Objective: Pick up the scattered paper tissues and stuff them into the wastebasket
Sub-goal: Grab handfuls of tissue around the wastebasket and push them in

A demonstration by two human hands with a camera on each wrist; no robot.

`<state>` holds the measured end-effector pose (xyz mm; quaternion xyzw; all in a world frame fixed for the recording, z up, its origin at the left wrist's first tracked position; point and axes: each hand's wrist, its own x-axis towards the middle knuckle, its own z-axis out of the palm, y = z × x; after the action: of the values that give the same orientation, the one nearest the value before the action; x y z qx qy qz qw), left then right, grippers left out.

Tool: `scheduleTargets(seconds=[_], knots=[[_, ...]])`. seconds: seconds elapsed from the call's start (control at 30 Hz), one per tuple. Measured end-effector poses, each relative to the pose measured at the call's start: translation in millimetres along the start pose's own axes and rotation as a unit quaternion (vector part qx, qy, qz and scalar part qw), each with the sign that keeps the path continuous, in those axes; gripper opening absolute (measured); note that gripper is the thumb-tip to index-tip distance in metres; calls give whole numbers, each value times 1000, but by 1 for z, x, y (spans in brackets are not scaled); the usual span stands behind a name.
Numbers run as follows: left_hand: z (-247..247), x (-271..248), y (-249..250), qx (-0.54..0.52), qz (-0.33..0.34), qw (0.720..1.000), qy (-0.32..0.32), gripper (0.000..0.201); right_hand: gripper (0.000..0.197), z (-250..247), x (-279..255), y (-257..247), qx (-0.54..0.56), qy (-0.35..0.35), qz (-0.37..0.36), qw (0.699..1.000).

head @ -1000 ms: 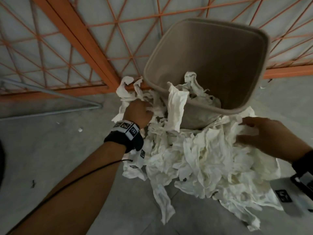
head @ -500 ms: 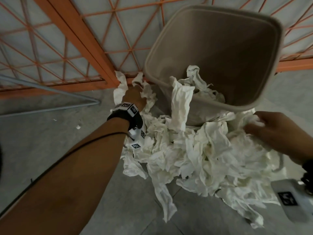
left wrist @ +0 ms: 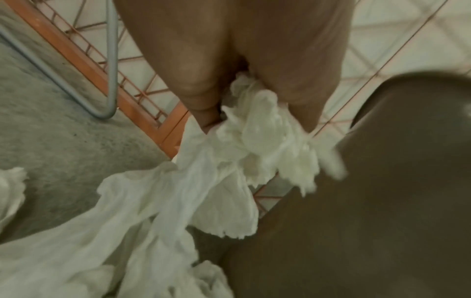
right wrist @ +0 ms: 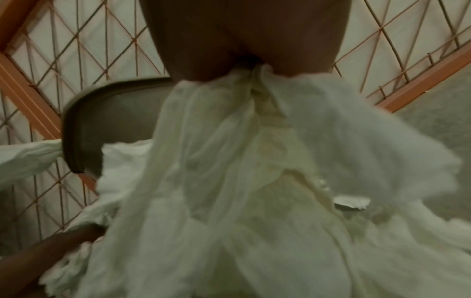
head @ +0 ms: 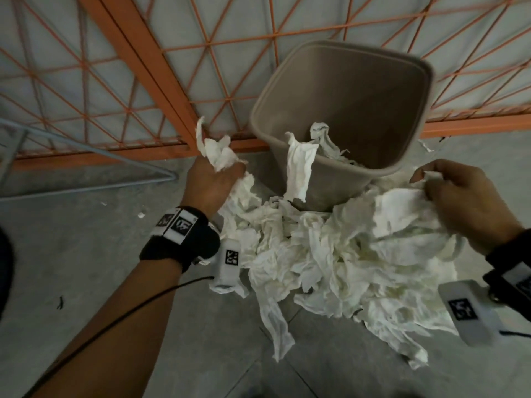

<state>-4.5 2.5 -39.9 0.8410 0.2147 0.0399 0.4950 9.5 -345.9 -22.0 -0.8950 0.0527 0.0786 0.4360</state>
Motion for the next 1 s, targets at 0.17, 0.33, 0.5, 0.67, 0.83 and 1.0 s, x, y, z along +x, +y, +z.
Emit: scheduleTargets(seconds=[0.17,0.33,0.5,0.67,0.83,1.0], knots=[[-18,-44,27,-54,108,993,0,30,24,-11,-10,-20,29,35,-3,999],[-24,-79,73,-54,208,976,-20,29,25,-35,-23,-33,15,11,-13,1000],[-22,-91,127,-74,276,956,-74,28,34,-63,-36,-73,95,15,-63,993],[-11,-82,182,-115,311,940,-81,31,33,-75,-39,-136,144,38,-166,975],[-2,-69,238,-155,348,924,-43,14,30,-68,-10,-184,233,70,-211,947],[10,-51,258,-153,359,921,-14,16,14,-54,25,-202,337,116,-229,906]])
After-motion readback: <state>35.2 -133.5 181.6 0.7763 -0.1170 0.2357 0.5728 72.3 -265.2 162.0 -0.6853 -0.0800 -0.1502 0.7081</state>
